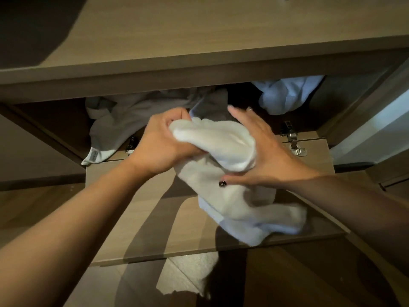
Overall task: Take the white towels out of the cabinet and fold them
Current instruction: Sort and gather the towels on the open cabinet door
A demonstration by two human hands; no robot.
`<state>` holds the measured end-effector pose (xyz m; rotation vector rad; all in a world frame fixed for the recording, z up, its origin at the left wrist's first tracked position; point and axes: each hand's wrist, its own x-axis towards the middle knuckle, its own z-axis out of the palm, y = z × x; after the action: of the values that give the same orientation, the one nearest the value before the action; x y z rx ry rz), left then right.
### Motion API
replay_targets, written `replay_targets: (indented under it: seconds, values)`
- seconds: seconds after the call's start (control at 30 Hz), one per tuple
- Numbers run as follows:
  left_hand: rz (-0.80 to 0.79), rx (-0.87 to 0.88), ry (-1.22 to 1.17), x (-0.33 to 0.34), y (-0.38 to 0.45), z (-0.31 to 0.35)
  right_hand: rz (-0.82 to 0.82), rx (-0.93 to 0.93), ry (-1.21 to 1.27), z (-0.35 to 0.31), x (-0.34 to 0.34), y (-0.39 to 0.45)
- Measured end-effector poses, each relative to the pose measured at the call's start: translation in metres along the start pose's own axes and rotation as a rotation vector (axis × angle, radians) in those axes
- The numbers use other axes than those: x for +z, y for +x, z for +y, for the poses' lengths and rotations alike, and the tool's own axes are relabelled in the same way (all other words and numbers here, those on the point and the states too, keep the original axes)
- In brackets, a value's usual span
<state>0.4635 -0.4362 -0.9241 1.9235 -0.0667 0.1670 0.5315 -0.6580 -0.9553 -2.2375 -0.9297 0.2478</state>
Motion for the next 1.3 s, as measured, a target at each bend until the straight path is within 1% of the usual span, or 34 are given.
replay_targets:
  seconds: [0.07,0.13,0.17,0.2,0.27,0.33,0.37,0.4,0.5,0.57,0.67,0.7,0.77,0.83,0.9,0.93,1.07,1.17,1.23,1.3]
  values:
    - [-0.001,0.046,-0.066,0.004,0.003,0.015,0.069,-0.058,0.178,0.0,-0.003,0.0]
    - [0.018,0.064,-0.272,0.008,0.005,0.024,0.136,-0.106,0.321,-0.006,-0.003,-0.001]
    - [0.014,0.078,-0.338,0.007,0.006,0.026,0.168,-0.106,0.389,-0.009,-0.005,0.0]
    - [-0.01,0.086,-0.331,0.006,0.008,0.025,0.198,-0.095,0.459,-0.014,-0.008,0.002]
    - [-0.143,0.046,-0.143,0.002,0.009,0.018,0.245,-0.055,0.618,-0.023,-0.019,0.007]
    - [-0.286,-0.056,0.041,0.006,0.005,0.011,0.286,0.004,0.794,-0.029,-0.027,0.012]
    - [-0.294,-0.091,0.078,0.012,0.0,0.01,0.319,0.016,0.833,-0.031,-0.029,0.014]
    - [-0.256,-0.108,0.094,0.017,-0.003,0.009,0.357,0.004,0.82,-0.033,-0.028,0.015]
    - [-0.074,-0.106,0.15,0.024,-0.004,-0.001,0.425,-0.043,0.746,-0.033,-0.018,0.014]
    - [-0.029,-0.148,0.164,0.023,-0.005,-0.015,0.374,0.002,0.645,-0.021,-0.012,0.013]
    - [-0.009,-0.274,0.216,0.029,-0.014,-0.042,0.194,0.183,0.47,0.016,-0.004,0.01]
    - [0.022,-0.321,0.229,0.031,-0.015,-0.054,0.176,0.227,0.438,0.03,-0.002,0.008]
    - [0.117,-0.456,0.162,0.032,-0.012,-0.075,0.213,0.281,0.358,0.057,-0.001,0.008]
    - [0.181,-0.591,0.091,0.03,-0.005,-0.094,0.262,0.312,0.178,0.082,-0.004,0.012]
    - [0.171,-0.665,0.144,0.031,0.002,-0.105,0.276,0.36,-0.041,0.103,-0.008,0.023]
    - [0.162,-0.676,0.174,0.032,0.004,-0.109,0.253,0.388,-0.126,0.111,-0.01,0.03]
    - [0.153,-0.678,0.256,0.038,0.012,-0.119,0.023,0.449,-0.368,0.137,-0.016,0.064]
    - [0.151,-0.66,0.255,0.038,0.012,-0.124,-0.161,0.519,-0.563,0.149,-0.016,0.084]
    - [0.154,-0.65,0.264,0.037,0.011,-0.126,-0.181,0.507,-0.667,0.154,-0.013,0.091]
    - [0.145,-0.641,0.258,0.037,0.011,-0.127,-0.151,0.504,-0.709,0.158,-0.009,0.092]
